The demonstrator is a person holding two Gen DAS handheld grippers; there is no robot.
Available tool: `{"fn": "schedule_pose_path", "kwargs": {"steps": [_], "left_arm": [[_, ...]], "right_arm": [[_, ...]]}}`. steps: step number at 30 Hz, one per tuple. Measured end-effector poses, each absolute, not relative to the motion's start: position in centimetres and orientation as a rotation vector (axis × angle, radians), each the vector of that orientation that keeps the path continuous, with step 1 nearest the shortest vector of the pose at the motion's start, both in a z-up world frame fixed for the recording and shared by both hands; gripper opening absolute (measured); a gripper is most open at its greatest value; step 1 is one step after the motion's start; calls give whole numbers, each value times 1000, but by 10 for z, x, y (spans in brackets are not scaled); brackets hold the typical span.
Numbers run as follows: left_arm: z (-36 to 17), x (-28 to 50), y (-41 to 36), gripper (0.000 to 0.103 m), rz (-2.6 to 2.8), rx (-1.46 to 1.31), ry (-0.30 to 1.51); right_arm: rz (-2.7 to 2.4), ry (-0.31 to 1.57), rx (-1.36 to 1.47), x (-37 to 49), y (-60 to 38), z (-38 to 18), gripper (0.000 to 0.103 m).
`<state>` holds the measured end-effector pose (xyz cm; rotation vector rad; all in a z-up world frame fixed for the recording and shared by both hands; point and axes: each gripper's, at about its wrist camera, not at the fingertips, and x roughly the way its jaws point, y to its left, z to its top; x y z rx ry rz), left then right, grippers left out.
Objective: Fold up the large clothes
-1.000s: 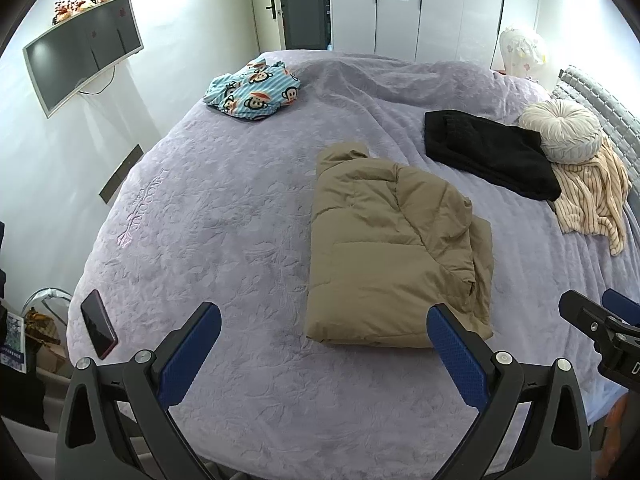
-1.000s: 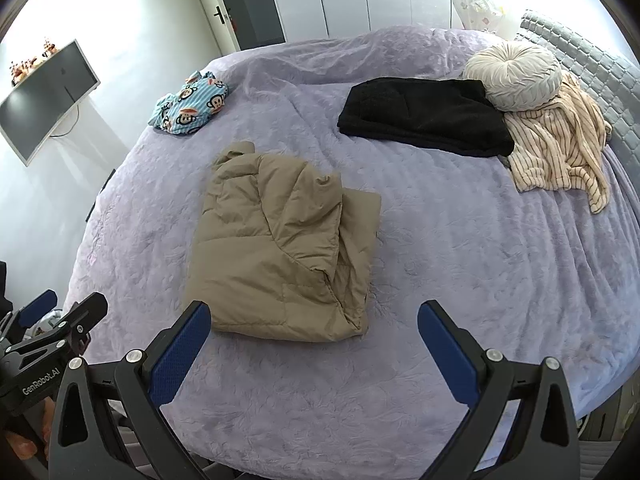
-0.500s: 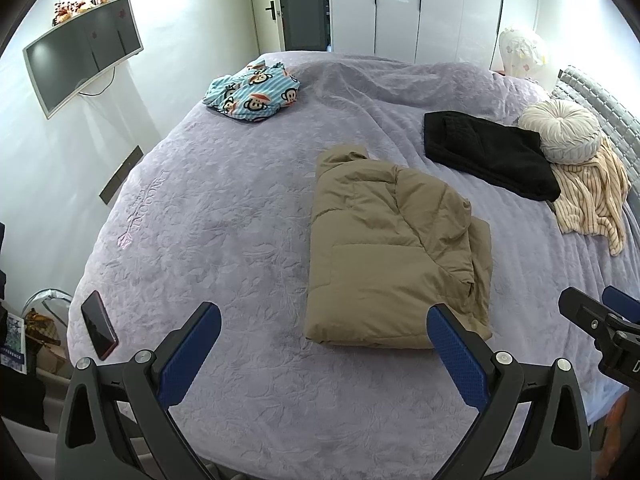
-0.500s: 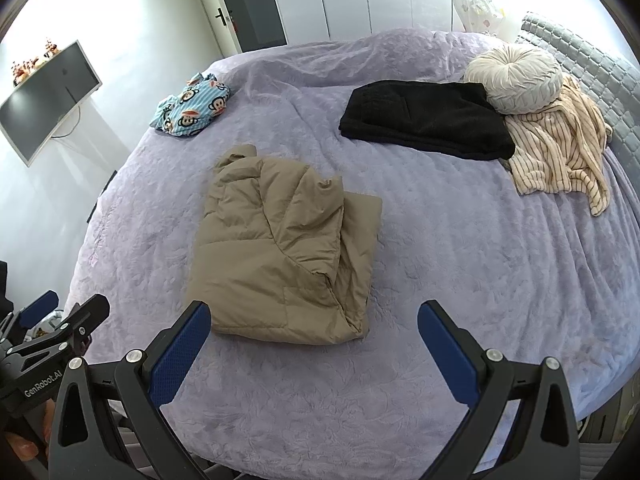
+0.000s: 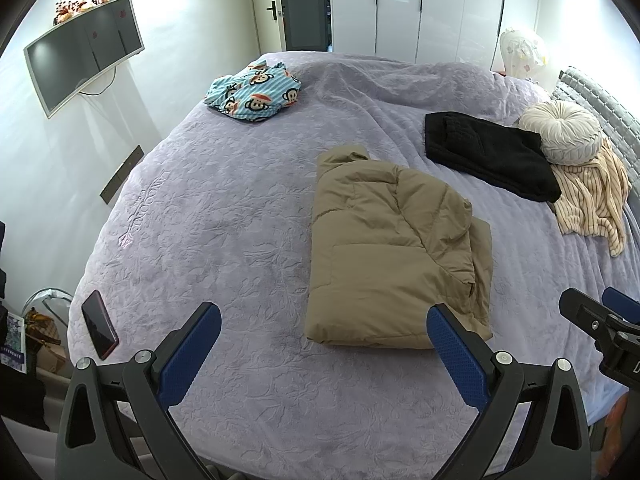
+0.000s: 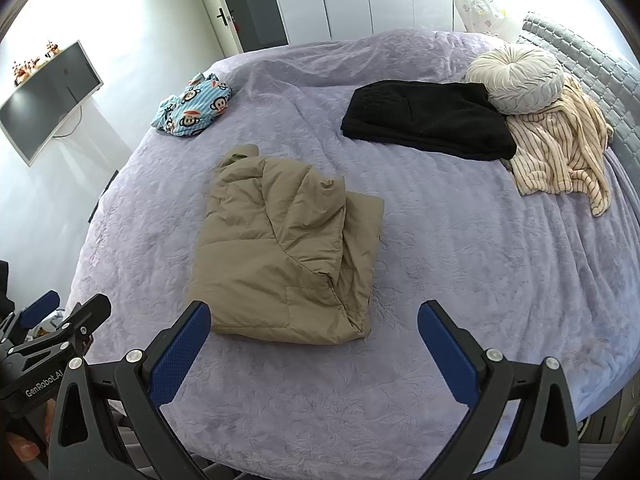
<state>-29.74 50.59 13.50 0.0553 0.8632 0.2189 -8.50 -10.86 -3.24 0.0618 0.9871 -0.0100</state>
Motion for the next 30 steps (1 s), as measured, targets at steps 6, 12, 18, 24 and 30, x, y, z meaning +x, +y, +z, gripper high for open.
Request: {"fn": "schedule_pose_path", "kwargs": {"steps": [6, 12, 18, 24, 30], "left_arm": [[136, -298, 506, 103, 218, 55, 863], [136, -297, 507, 103, 219, 54, 864], [137, -299, 508, 103, 224, 51, 863], [136, -301, 507, 103, 227, 49, 862], [136, -301, 507, 103, 229, 48, 863]], "right_arm": [[-10, 986, 62, -85, -107, -32, 103], [-12, 986, 63, -86, -107, -33, 103], [-14, 985, 66, -86, -105, -33, 103], [-13, 986, 66, -86, -105, -33, 103], [-13, 987, 68, -85, -103, -32, 103]]}}
